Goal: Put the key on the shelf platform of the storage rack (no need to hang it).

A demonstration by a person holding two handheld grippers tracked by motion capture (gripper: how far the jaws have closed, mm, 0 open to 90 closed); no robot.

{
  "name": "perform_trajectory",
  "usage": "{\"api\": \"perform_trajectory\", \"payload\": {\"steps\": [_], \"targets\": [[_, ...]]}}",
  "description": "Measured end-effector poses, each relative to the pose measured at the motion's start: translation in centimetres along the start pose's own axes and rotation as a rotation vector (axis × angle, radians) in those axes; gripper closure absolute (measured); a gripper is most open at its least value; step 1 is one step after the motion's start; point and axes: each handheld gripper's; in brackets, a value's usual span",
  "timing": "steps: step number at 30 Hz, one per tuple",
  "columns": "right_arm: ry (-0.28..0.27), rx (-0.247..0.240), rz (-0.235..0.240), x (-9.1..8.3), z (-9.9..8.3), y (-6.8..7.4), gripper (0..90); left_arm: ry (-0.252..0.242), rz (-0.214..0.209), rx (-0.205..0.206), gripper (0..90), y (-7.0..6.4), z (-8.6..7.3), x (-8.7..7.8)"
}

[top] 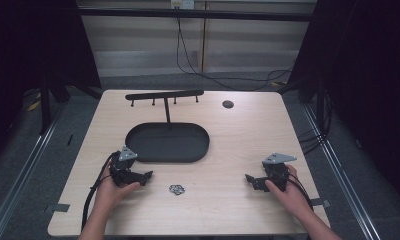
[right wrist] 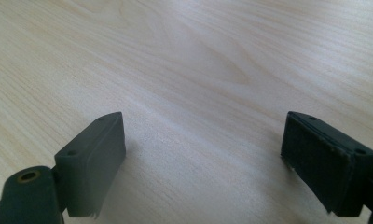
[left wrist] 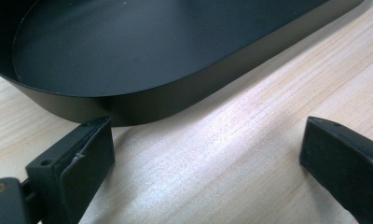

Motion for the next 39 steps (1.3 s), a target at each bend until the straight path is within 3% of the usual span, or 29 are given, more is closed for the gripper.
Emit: {"api": "perform_trajectory", "payload": {"steps": [4, 8, 11, 12, 13, 14, 15, 18, 21, 24, 28, 39], "targets": [[0.000, 0.000, 0.000, 0.0, 0.0, 0.0, 13.1, 0.003, -0.005, -0.003, 3.3, -0.1, 0.0, 0.0], [0.002, 0.002, 0.000, 0.0, 0.0, 0.0, 13.1, 0.036, -0.026, 0.018, 17.5, -0.8, 0.2, -0.8], [0.000, 0.000, 0.000, 0.0, 0.0, 0.0, 13.1, 0.126, -0.038, 0.038, 17.7, -1.7, 0.8, -1.1], [0.000, 0.000, 0.000, 0.0, 0.0, 0.0, 13.1, 0.126, -0.038, 0.038, 19.5, -1.7, 0.8, -1.1], [0.001, 0.002, 0.000, 0.0, 0.0, 0.0, 13.1, 0.172, -0.057, 0.059, 21.7, -2.4, 1.3, -1.5], [0.001, 0.002, 0.000, 0.0, 0.0, 0.0, 13.1, 0.172, -0.057, 0.059, 22.6, -2.4, 1.3, -1.5], [0.001, 0.001, 0.000, 0.0, 0.0, 0.0, 13.1, 0.213, -0.070, 0.068, 22.8, -2.9, 1.9, -1.7], [0.002, 0.002, 0.000, 0.0, 0.0, 0.0, 13.1, 0.228, -0.092, 0.072, 24.9, -3.3, 2.3, -1.9], [0.001, 0.002, 0.000, 0.0, 0.0, 0.0, 13.1, 0.278, -0.107, 0.095, 27.1, -4.1, 2.9, -2.3], [-0.001, -0.002, 0.000, 0.0, 0.0, 0.0, 13.1, 0.292, -0.115, 0.090, 28.0, -4.4, 3.1, -2.4], [0.000, -0.001, 0.000, 0.0, 0.0, 0.0, 13.1, 0.326, -0.118, 0.112, 28.9, -5.0, 3.5, -2.7], [-0.002, -0.002, 0.000, 0.0, 0.0, 0.0, 13.1, 0.383, -0.179, 0.119, 29.3, -6.5, 4.5, -3.1]]}}
Point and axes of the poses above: each handheld gripper's, and its own axes: x roughly forward along the jaws, z roughly out of its top, y roughly to its left, and after that the axes turned 5 degrees about -x, right-handed
